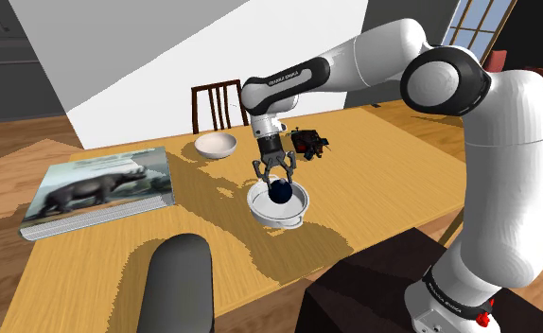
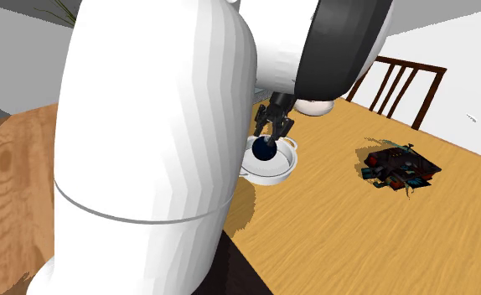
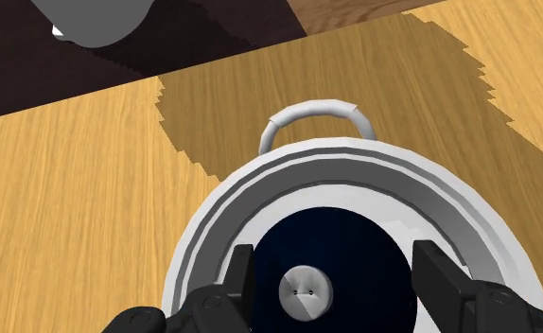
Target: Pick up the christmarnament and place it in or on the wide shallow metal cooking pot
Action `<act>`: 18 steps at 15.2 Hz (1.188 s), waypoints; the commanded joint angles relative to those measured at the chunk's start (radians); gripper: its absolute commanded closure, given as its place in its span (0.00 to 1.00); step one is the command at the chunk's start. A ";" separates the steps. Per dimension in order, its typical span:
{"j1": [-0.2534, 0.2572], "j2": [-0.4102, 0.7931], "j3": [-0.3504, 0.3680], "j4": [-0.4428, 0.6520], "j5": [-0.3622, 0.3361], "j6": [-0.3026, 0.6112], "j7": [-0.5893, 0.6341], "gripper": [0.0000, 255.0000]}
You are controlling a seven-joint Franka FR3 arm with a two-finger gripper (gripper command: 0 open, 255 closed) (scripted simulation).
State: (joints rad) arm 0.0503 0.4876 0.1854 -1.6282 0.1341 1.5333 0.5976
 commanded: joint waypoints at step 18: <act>-0.002 0.056 -0.004 0.197 -0.010 -0.141 0.012 0.00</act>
